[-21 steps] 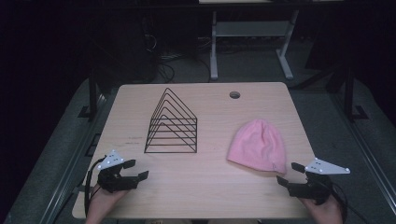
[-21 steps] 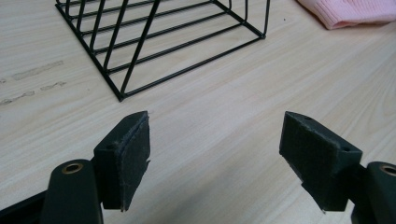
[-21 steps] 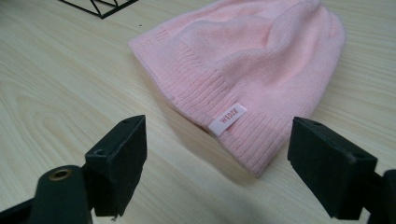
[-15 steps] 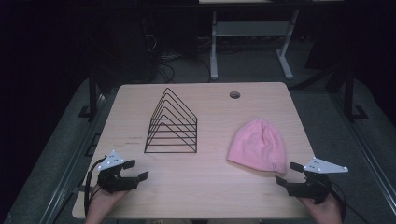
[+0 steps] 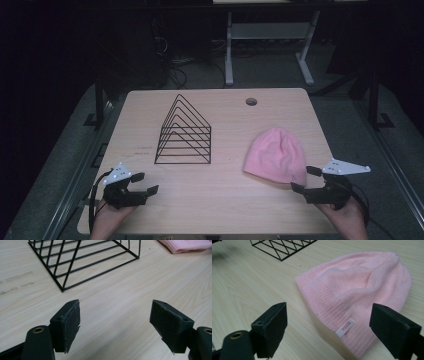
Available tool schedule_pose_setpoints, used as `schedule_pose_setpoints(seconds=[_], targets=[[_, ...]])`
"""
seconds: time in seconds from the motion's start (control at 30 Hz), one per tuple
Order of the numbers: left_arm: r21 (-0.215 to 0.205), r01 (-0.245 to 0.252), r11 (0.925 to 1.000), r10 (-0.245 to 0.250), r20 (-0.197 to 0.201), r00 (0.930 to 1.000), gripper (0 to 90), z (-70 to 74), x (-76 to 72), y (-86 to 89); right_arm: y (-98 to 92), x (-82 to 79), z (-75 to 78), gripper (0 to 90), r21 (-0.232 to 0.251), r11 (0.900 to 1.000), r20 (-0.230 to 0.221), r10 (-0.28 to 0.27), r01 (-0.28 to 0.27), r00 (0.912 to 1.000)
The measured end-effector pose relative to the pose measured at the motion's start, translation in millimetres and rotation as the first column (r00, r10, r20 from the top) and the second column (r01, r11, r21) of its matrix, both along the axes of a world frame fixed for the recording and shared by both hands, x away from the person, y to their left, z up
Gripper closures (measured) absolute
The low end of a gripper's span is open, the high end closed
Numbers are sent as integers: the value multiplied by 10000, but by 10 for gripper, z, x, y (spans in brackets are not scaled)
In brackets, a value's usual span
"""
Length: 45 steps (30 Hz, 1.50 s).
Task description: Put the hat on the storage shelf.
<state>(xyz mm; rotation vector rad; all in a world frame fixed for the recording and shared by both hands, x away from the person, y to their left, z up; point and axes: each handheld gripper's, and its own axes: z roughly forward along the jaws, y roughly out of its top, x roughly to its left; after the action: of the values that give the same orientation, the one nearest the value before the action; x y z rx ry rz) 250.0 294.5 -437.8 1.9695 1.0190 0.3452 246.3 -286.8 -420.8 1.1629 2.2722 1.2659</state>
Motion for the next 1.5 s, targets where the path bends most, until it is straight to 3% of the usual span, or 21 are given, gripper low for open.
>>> schedule_pose_setpoints(seconds=[0.23,0.47,0.67,0.9,1.13,1.23,1.5], targets=[[-28,-91,10000,91,16,10000,234,-1,9,23,34,245,108,141,-462,9987,-157,209,-216,9997],[156,46,9999,-47,74,10000,234,12,-4,9,31,490,176,141,-534,9981,-430,273,-296,9987],[30,-67,10000,67,50,10000,234,13,-7,8,-4,696,216,144,-653,9975,-808,219,-272,9965],[-40,-98,9999,99,113,9999,234,24,0,20,-69,1012,150,147,-745,9972,-1422,-30,-77,9898],[-121,-150,9998,151,107,9998,234,31,14,35,-67,1273,132,161,-955,9954,-1672,-137,-24,9858],[-236,-67,9997,68,45,10000,234,16,29,23,-80,1428,93,185,-754,9971,-1907,-193,50,9815],[-180,-160,9997,161,49,9999,234,18,16,42,20,1733,-47,195,-1198,9925,-2301,-518,245,9718]])
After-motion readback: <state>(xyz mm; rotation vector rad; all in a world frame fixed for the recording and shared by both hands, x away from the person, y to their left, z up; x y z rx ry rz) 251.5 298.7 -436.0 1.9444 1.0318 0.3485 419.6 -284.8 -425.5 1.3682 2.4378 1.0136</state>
